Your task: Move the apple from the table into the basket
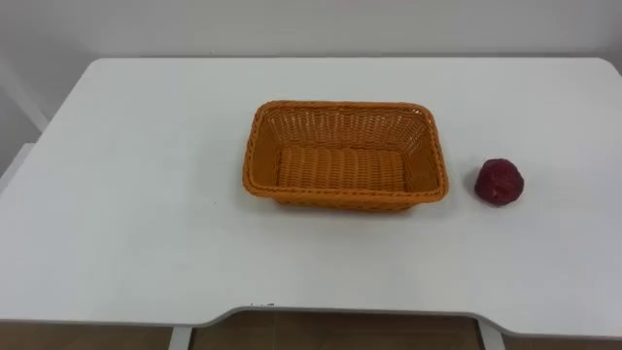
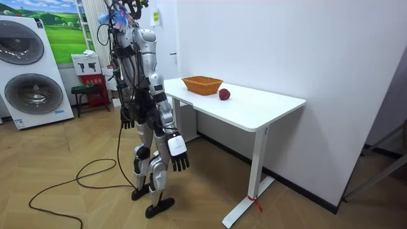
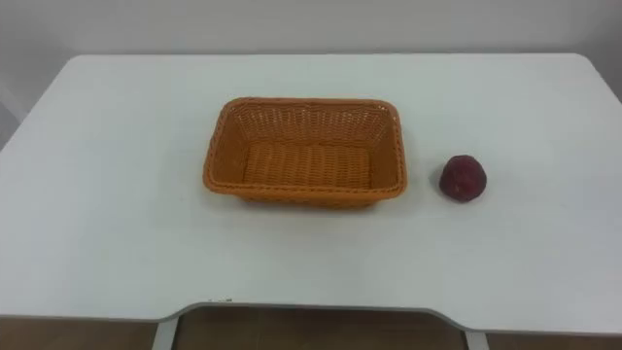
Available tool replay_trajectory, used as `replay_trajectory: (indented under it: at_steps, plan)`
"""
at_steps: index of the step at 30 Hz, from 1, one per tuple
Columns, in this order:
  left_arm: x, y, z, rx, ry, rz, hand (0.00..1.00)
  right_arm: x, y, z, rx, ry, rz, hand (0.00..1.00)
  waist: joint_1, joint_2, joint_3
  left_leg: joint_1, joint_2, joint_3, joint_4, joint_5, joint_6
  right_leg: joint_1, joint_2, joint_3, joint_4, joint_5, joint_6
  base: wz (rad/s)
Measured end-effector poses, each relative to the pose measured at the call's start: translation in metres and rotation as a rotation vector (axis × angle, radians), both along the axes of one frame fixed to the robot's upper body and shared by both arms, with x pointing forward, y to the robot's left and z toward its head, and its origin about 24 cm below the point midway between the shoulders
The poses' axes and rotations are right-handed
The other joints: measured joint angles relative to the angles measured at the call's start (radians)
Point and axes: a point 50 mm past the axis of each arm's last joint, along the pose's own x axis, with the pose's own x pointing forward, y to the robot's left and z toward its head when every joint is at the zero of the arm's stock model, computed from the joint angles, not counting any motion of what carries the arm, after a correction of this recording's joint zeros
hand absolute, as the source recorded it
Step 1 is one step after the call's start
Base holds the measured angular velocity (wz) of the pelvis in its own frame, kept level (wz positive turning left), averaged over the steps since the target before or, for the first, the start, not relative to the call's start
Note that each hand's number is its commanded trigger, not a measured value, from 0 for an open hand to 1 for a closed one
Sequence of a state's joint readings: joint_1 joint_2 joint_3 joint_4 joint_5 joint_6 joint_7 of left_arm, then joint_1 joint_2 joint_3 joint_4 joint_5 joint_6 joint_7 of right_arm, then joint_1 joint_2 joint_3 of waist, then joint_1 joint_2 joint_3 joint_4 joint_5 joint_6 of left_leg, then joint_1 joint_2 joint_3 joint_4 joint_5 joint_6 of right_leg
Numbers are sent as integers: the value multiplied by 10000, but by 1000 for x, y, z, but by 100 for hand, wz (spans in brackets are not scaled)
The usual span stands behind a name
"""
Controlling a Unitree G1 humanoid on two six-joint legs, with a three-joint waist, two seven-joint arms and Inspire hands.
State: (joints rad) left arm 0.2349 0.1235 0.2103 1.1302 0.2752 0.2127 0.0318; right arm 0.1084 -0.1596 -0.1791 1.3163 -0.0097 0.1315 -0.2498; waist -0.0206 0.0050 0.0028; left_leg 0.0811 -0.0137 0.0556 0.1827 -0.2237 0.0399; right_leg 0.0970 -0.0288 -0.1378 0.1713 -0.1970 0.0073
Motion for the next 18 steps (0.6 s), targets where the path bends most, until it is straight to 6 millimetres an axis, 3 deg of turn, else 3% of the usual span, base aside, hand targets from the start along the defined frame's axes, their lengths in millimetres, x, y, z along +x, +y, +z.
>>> replay_trajectory:
  at_steps: [9,12,16,18]
  plan:
    - [0,0,0,0,-31,13,0,0,0,0,-101,-177,-564,0,5,-56,1,20,7,-14,47,0,0,53,-4,2,17,1,-1,0]
    - [4,0,0,9,-213,91,0,1,1,0,22,-877,-2754,0,-13,-43,26,26,18,5,50,-2,-2,38,6,36,15,1,-1,0]
    - [0,5,1,184,-452,530,0,3,-7,3,-144,-2752,-8133,0,-250,-88,14,5,-8,8,46,-9,0,-8,-9,6,-12,-7,5,1]
    - [0,11,4,351,-723,1010,0,10,-19,8,-361,-3955,-10887,0,-584,-113,3,-1,-22,1,35,-9,2,-13,-14,3,-28,-12,12,-2]
